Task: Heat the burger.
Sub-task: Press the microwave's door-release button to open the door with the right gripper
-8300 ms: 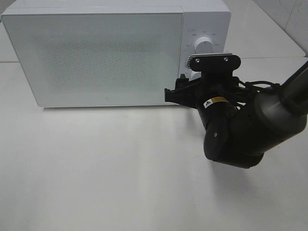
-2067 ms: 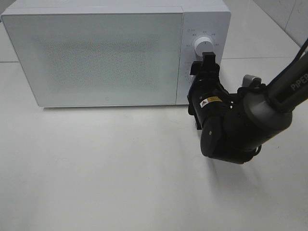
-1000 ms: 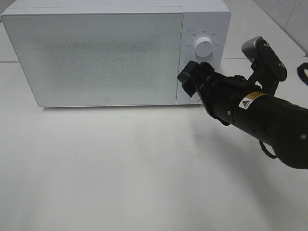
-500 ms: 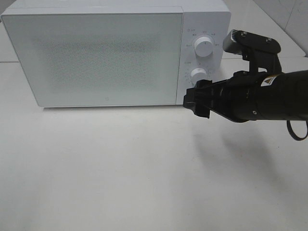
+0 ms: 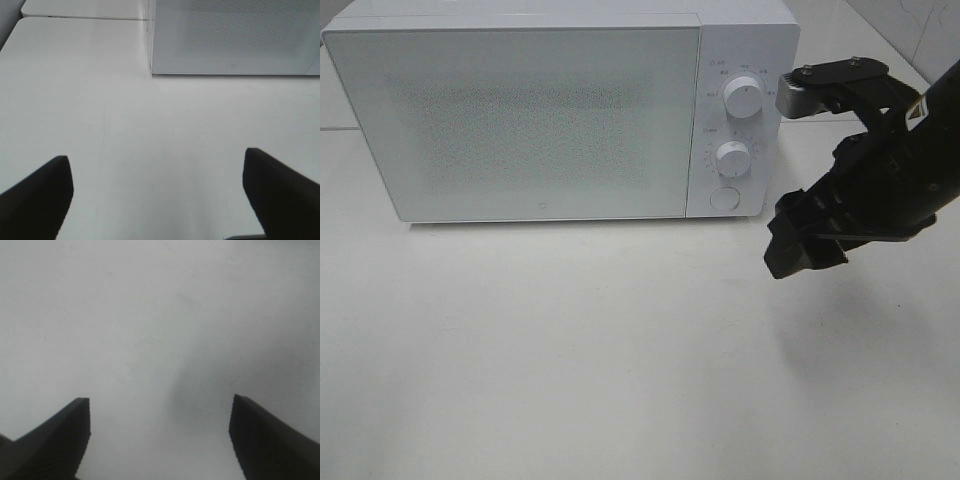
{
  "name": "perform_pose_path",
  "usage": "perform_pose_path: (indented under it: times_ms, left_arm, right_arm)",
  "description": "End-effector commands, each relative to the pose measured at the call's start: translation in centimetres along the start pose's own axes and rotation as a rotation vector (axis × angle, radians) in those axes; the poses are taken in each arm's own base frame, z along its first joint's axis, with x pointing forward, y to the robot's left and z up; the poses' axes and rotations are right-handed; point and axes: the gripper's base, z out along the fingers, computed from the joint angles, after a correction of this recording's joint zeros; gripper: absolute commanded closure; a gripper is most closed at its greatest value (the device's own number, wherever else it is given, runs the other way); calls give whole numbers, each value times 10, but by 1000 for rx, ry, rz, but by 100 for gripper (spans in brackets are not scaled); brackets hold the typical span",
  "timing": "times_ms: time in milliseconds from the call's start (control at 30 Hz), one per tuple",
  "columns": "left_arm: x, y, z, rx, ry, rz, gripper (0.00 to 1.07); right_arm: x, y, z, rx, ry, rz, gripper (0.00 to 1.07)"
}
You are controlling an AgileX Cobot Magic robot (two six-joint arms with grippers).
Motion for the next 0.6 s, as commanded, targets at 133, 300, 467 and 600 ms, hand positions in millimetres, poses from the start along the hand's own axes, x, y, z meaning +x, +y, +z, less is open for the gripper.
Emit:
perform_pose_path:
  times_ms: [133,300,467,600]
  left_arm:
    - [1,-1,-2,5,-25,-1,22]
    - [1,-1,-2,5,-25,-1,22]
    - [1,-1,-2,5,-25,-1,22]
    - [1,-1,-2,5,-25,-1,22]
  right_arm:
    - [13,0,-32,21,80,-15,32]
    - [27,3,-64,21,42,-23,32]
    - [47,5,-94,24,-40,-45,32]
    - [75,7,-116,43,-151,-107,32]
